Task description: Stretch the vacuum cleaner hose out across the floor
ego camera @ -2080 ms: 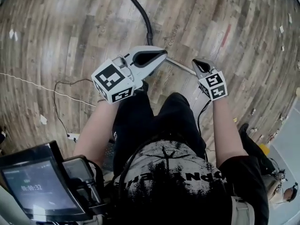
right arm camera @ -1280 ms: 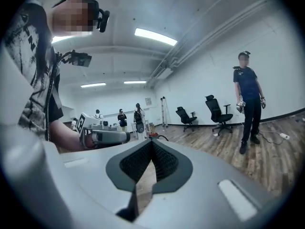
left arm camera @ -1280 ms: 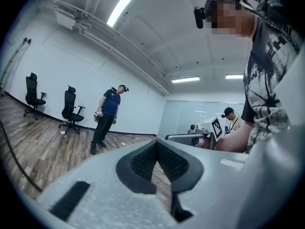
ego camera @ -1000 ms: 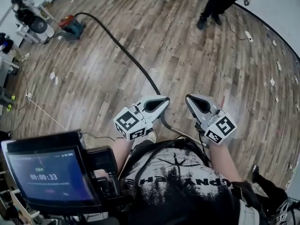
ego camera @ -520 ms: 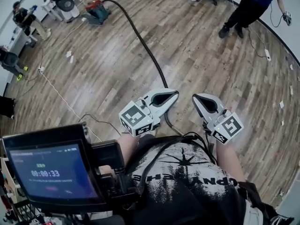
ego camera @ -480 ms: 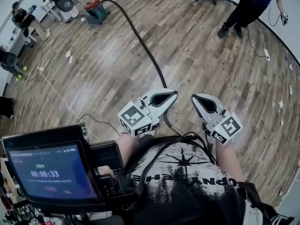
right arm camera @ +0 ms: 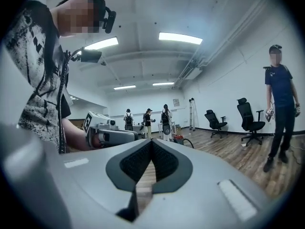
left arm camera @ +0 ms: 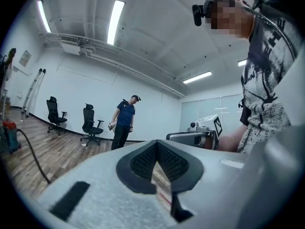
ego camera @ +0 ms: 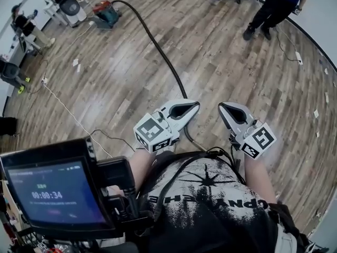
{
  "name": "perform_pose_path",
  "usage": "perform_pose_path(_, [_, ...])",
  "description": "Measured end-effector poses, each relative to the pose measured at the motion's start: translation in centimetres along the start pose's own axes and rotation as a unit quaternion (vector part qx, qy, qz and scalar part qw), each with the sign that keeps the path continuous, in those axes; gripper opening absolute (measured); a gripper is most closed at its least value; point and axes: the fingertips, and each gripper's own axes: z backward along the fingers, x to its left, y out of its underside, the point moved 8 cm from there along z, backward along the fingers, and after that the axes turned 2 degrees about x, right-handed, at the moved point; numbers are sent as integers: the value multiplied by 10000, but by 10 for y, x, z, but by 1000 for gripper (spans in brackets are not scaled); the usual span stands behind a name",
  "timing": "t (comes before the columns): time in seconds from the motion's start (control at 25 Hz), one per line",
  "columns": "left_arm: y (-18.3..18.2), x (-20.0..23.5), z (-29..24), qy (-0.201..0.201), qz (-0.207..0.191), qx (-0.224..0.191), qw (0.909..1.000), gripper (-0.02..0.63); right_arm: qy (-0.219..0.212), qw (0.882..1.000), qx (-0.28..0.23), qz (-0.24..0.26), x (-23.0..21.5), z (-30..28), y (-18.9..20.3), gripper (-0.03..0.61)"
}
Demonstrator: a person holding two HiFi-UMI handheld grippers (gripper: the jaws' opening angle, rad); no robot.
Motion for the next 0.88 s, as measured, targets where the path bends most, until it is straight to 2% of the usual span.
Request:
perform_pose_path(0.36, [-6, -1, 0, 65, -63, -19, 10000, 0, 14, 9997, 65, 221, 5, -1, 1, 5])
perform_pose_path(0.56, [-3, -3, -1, 103, -27, 35, 9999, 0, 10, 9999, 44, 150, 5, 1, 1, 5])
perform_pose_path(0.88, [-4, 2, -3, 110, 246, -26, 9996, 2, 28, 9998, 119, 151, 5, 1, 3, 5])
